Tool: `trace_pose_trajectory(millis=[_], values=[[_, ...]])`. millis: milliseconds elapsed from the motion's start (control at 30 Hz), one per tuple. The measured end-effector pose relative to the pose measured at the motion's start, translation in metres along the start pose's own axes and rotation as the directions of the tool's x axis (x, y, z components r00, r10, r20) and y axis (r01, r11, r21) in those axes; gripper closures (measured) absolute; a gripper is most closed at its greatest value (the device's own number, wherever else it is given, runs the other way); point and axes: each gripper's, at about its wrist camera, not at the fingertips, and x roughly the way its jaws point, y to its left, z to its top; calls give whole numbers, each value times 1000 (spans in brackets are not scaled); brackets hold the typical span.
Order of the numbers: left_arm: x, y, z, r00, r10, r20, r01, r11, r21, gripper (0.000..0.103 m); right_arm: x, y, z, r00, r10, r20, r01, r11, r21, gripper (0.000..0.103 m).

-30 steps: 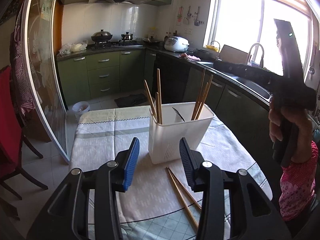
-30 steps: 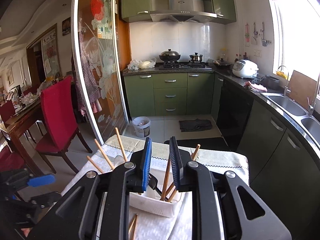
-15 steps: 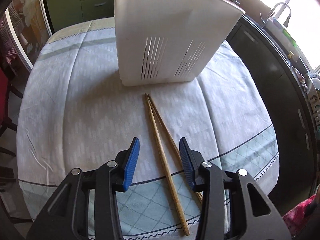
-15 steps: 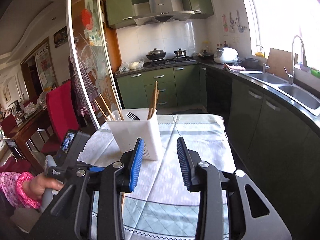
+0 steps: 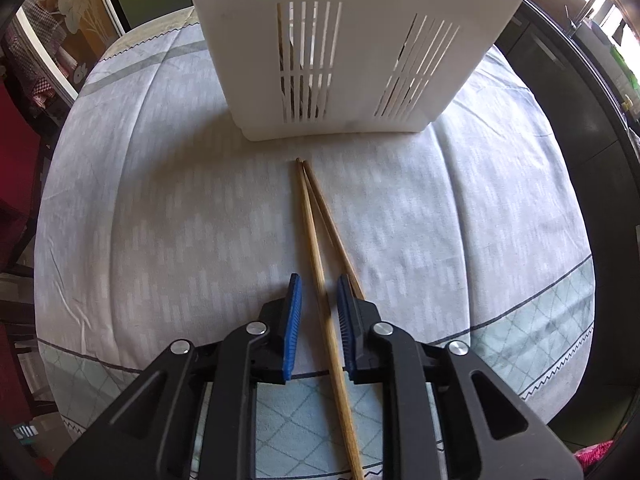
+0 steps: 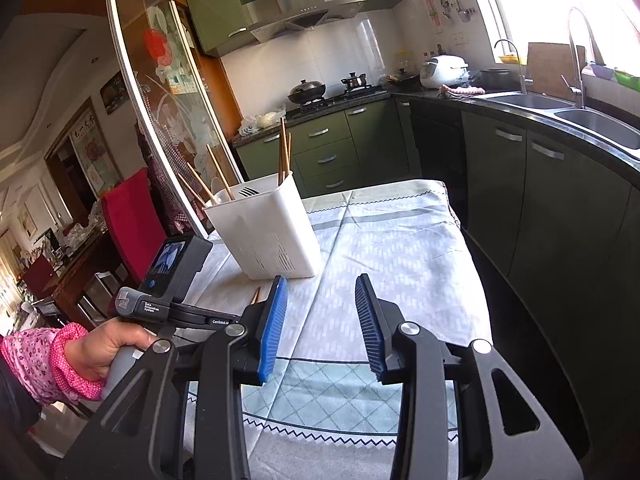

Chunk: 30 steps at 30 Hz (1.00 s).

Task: Organize utensils
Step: 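Grasp one of the last chopsticks with the left tool while the right tool grasps the other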

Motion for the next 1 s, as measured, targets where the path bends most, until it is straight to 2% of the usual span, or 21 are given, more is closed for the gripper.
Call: trace_pose_trajectory(millis=[100,133,233,300,400,500,633,733,867,1000], values=[[2,-9,-3,1000,24,5,-24,1000,12,90,3,2,0,1000,1,-11,-1,1000,0,67],[3,-10,-4,1000,25,9,-25,1000,18,95,4,4,-1,1000,-1,-17,1,1000,-2,67],[-1,-3,-5,1000,-1,14,1,1000,5,96,12,8,0,999,-12,-42,12,1000,-6,67],[-11,3,-6,999,-7,52,7,1000,8,96,21,13,1,997,-25,-74,24,1000,-19,62],[-41,20,-10,989,-31,145,31,1000,6,96,42,21,1,991,-36,-129,31,999,-41,62],[-80,37,-20,963,-35,269,32,999,17,96,71,34,-1,980,-34,-196,22,998,-64,62],[-127,59,-41,904,-22,426,10,999,31,96,120,59,-4,955,-32,-294,-2,993,-115,62],[-148,72,-57,869,-21,495,2,999,39,96,163,84,-11,927,-51,-373,-16,985,-174,62],[-158,80,-71,849,-40,527,13,998,54,96,221,113,-20,877,-104,-470,-21,967,-254,64],[-160,89,-74,840,-62,538,30,997,69,96,263,135,-28,834,-176,-523,-6,945,-328,69]])
